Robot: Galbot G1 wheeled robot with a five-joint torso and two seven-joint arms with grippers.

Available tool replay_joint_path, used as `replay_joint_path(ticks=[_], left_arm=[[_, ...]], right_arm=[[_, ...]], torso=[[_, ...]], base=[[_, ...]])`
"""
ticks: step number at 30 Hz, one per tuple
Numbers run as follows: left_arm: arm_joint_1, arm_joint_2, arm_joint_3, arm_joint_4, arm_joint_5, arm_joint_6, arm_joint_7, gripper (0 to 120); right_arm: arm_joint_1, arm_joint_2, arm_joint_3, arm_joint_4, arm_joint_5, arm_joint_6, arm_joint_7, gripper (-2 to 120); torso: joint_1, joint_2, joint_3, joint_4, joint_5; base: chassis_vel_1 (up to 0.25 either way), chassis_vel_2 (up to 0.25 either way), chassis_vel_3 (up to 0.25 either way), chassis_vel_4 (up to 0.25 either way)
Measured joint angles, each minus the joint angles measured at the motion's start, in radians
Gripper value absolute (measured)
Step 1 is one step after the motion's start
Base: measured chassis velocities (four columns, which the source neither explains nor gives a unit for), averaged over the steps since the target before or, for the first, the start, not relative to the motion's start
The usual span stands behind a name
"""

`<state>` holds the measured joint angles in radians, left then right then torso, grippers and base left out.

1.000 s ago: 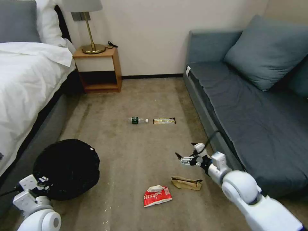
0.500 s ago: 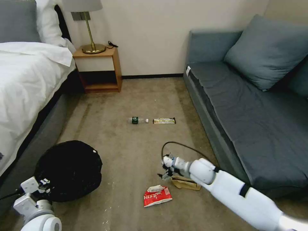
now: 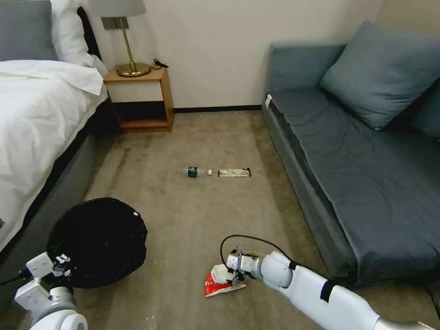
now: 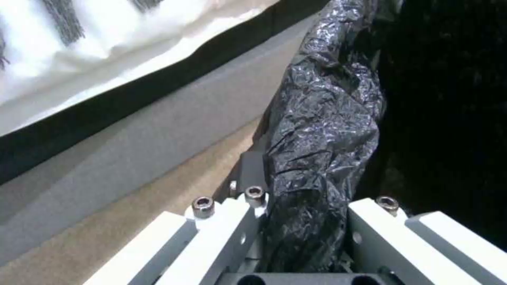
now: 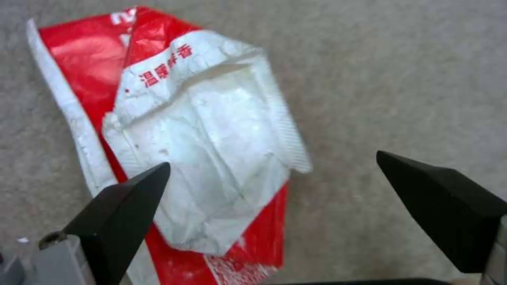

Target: Pick up the trash bin, then pick up the garbage on the floor and place it into the trash bin.

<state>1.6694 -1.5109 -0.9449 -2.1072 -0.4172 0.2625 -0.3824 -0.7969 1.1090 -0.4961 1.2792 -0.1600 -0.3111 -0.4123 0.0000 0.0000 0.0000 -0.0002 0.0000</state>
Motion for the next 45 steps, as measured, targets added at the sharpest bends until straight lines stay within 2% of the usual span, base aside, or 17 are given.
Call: replay_joint_path(ticks=[9, 10, 15, 16, 20, 21, 26, 27, 28, 35, 45], left_arm=[[0.009, -0.003, 0.0, -0.006, 0.003, 0.0, 0.0, 4], [0.009, -0.003, 0.0, -0.006, 0.003, 0.0, 0.0, 4], [0.009, -0.006, 0.005, -0.005, 0.007, -0.004, 0.0, 4], [0.009, -0.006, 0.005, -0.005, 0.007, -0.004, 0.0, 4], [0.01, -0.008, 0.009, -0.004, 0.013, -0.008, 0.0, 4], [0.01, -0.008, 0.009, -0.004, 0.013, -0.008, 0.0, 4], [0.019, -0.012, 0.011, -0.002, 0.022, -0.019, 0.001, 4], [0.019, -0.012, 0.011, -0.002, 0.022, -0.019, 0.001, 4], [0.021, -0.013, 0.012, -0.002, 0.023, -0.021, 0.001, 4], [0.035, -0.015, 0.008, -0.006, 0.025, -0.026, 0.004, 4], [0.048, 0.005, -0.008, 0.004, 0.019, -0.032, 0.008, 4]], right_arm=[[-0.012, 0.021, 0.019, -0.022, -0.015, 0.029, -0.008, 68], [-0.012, 0.021, 0.019, -0.022, -0.015, 0.029, -0.008, 68], [-0.036, 0.018, 0.038, -0.014, -0.011, 0.031, -0.008, 47], [-0.036, 0.018, 0.038, -0.014, -0.011, 0.031, -0.008, 47], [-0.054, 0.009, 0.059, -0.003, -0.009, 0.03, -0.008, 27], [-0.054, 0.009, 0.059, -0.003, -0.009, 0.03, -0.008, 27], [-0.067, 0.007, 0.078, 0.002, -0.008, 0.029, -0.007, 7], [-0.067, 0.007, 0.078, 0.002, -0.008, 0.029, -0.007, 7], [-0.07, 0.008, 0.083, 0.002, -0.008, 0.029, -0.007, 1], [-0.09, 0.014, 0.106, 0.005, -0.011, 0.03, -0.006, 0], [-0.126, 0.008, 0.17, 0.031, -0.008, 0.044, -0.006, 0]], torso=[[0.0, 0.0, 0.0, 0.0001, 0.0], [0.0, 0.0, 0.0, 0.0001, 0.0], [0.0, 0.0, 0.0, 0.0001, 0.0001], [0.0, 0.0, 0.0, 0.0001, 0.0001], [0.0, 0.0, 0.0, 0.0001, 0.0001], [0.0, 0.0, 0.0, 0.0001, 0.0001], [0.0, 0.0, 0.0, 0.0001, 0.0], [0.0, 0.0, 0.0, 0.0001, 0.0], [0.0, 0.0, 0.0, 0.0001, 0.0001], [0.0, 0.0, 0.0, 0.0001, 0.0], [0.0, 0.0, 0.0, 0.0002, 0.0]], base=[[0.0, 0.0, 0.0, 0.0], [0.0, 0.0, 0.0, 0.0], [0.0, 0.0, 0.0, 0.0], [0.0, 0.0, 0.0, 0.0], [0.0, 0.0, 0.0, 0.0], [0.0, 0.0, 0.0, 0.0], [0.0, 0.0, 0.0, 0.0], [0.0, 0.0, 0.0, 0.0], [0.0, 0.0, 0.0, 0.0], [0.0, 0.0, 0.0, 0.0], [0.0, 0.0, 0.0, 0.0]])
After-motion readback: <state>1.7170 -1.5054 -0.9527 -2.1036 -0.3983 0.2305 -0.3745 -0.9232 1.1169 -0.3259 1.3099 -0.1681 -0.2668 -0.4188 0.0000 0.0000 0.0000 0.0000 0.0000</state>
